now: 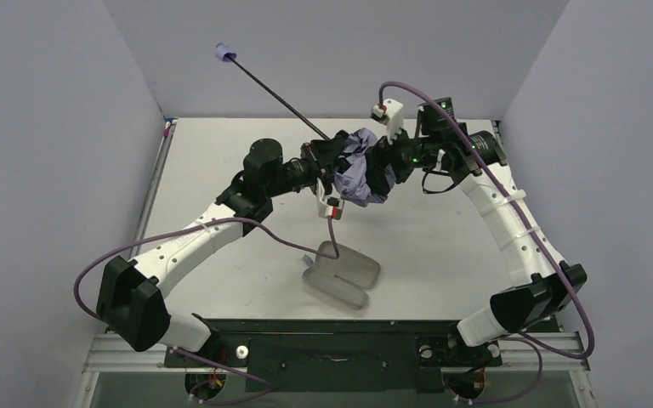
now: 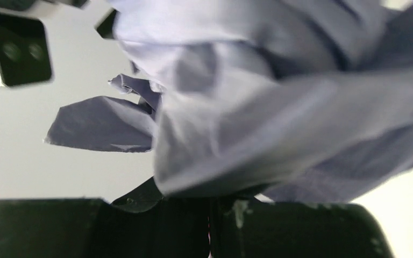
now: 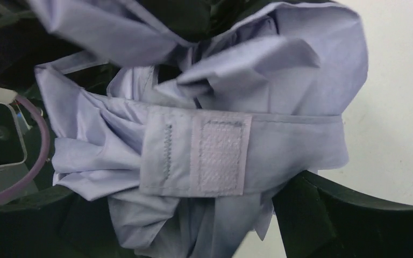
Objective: Open the umbrella
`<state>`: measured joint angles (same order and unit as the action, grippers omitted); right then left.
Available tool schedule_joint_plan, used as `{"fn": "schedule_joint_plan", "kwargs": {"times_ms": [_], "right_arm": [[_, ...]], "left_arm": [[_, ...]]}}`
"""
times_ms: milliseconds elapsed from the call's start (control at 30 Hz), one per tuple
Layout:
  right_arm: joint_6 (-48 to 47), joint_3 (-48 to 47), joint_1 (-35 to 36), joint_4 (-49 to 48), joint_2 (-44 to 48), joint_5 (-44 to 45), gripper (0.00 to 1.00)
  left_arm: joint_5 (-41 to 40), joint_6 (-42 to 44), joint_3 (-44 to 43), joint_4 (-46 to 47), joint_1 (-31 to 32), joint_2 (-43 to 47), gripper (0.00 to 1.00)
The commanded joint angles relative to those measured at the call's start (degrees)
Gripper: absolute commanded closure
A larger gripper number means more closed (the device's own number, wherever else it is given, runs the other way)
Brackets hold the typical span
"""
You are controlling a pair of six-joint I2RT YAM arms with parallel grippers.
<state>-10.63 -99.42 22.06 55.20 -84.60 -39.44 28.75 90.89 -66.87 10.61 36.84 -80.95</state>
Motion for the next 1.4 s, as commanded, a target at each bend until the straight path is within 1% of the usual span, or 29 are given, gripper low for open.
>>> {"fn": "schedule_joint_plan", "kwargs": {"times_ms": [0, 67, 100, 133, 167, 200, 233, 267, 300, 367, 400, 433, 467, 500, 567, 633, 833, 867, 900, 933, 967, 1000, 1033, 1067, 1100, 1133, 1233, 1267, 1367], "right_arm": [[-4.35, -0.93, 2.53, 3.53, -2.69, 5.01, 0.15], [-4.77, -1.06, 2.63, 3.48, -3.34, 5.89, 0.24], [-5.06, -1.29, 2.63, 3.46, -3.59, 6.05, 0.39], [-5.21, -1.39, 2.59, 3.4, -3.66, 6.46, 0.48], [-5.5, -1.41, 2.57, 3.02, -3.67, 6.74, 0.68], [-5.61, -1.4, 2.51, 2.7, -3.57, 6.88, 0.79], [-5.78, -1.22, 2.48, 2.08, -3.32, 6.98, 0.97], [-5.88, -1.0, 2.24, 1.52, -3.04, 6.95, 1.0], [-5.93, -0.28, 1.85, 0.22, -2.31, 6.58, 1.0], [-5.09, 1.4, 0.82, -3.45, -0.67, 5.97, 1.0], [-3.63, 2.25, 0.29, -4.98, -0.05, 5.7, 1.0], [-2.65, 4.13, -0.55, -8.63, 1.3, 5.41, 1.0], [-0.44, 5.1, -1.07, -10.43, 1.86, 5.29, 1.0], [0.57, 6.6, -2.16, -13.68, 2.87, 4.8, 1.0], [3.22, 8.14, -3.76, -17.5, 3.65, 3.71, 1.0], [6.04, 9.22, -5.41, -20.99, 4.32, 3.21, 1.0], [12.64, 12.74, -8.85, -30.56, 6.47, 2.16, 1.0], [13.71, 13.24, -9.0, -31.28, 6.77, 1.34, 1.0], [14.06, 13.52, -9.13, -32.74, 6.97, 1.05, 1.0], [14.98, 14.24, -9.14, -34.67, 7.45, 0.31, 1.0], [15.53, 14.69, -9.1, -35.66, 7.75, 0.01, 1.0], [16.14, 15.37, -8.89, -37.37, 8.19, -0.3, 1.0], [16.11, 15.56, -8.75, -37.89, 8.38, -0.29, 1.0], [15.63, 15.76, -8.39, -38.44, 8.63, -0.22, 1.0], [15.09, 15.75, -8.28, -38.64, 8.73, -0.17, 1.0], [14.93, 15.75, -7.98, -39.13, 8.92, -0.12, 1.0], [13.85, 15.74, -7.37, -39.72, 9.47, -0.11, 1.0], [13.52, 15.81, -6.86, -39.9, 9.92, -0.22, 1.0], [11.28, 16.48, -5.03, -39.96, 11.06, 0.24, 1.0]], "left_arm": [[0.59, -0.14, -1.71, 11.9, 1.95, 0.97, 1.0], [0.56, -0.4, -1.57, 11.89, 2.29, 1.2, 1.0], [0.5, -0.81, -1.54, 11.71, 2.45, 1.49, 1.0], [0.47, -1.16, -1.56, 11.01, 2.49, 1.62, 1.0], [0.17, -2.23, -1.67, 10.53, 2.7, 1.9, 1.0], [-0.05, -2.93, -1.9, 9.35, 2.84, 2.05, 1.0], [-0.81, -4.12, -2.01, 8.07, 3.01, 2.34, 1.0], [-1.51, -5.22, -2.22, 7.39, 3.08, 2.67, 1.0], [-1.9, -5.78, -2.21, 6.74, 3.13, 2.79, 1.0], [-4.02, -7.17, -1.77, 6.38, 3.07, 2.91, 0.85], [-5.87, -8.81, -1.46, 6.41, 2.93, 2.9, 0.67], [-6.9, -10.13, -1.53, 6.39, 2.82, 2.81, 0.55], [-8.92, -13.33, -2.26, 5.93, 2.32, 2.48, 0.35], [-9.7, -15.02, -3.59, 4.18, 2.03, 2.21, 0.23], [-11.11, -19.93, -5.18, 2.34, 0.71, 1.84, 0.11], [-11.35, -25.1, -5.5, 1.32, -1.07, 2.43, 0.06], [-10.03, -47.93, -6.43, -4.08, -11.41, 4.17, 0.03], [-9.39, -54.88, -7.04, -4.62, -14.03, 3.63, 0.03], [-8.83, -58.3, -9.22, -6.5, -15.06, 3.18, 0.03], [-7.47, -66.2, -10.72, -7.37, -16.87, 1.76, 0.03], [-6.77, -70.81, -13.77, -8.66, -17.58, 0.97, 0.03], [-5.04, -79.98, -15.46, -8.98, -18.73, -0.88, 0.03], [-3.8, -85.09, -18.79, -9.19, -19.26, -1.89, 0.05], [-1.16, -95.59, -20.39, -8.81, -20.1, -4.16, 0.06], [0.43, -100.54, -23.28, -8.26, -20.43, -5.38, 0.09], [4.05, -110.16, -24.48, -6.18, -20.92, -7.56, 0.11], [8.9, -127.45, -25.84, 1.52, -20.72, -10.19, 0.13], [8.97, -129.47, -25.37, 5.34, -20.47, -10.24, 0.13], [9.61, -135.11, -26.28, 7.01, -19.36, -11.39, 0.13]]}}
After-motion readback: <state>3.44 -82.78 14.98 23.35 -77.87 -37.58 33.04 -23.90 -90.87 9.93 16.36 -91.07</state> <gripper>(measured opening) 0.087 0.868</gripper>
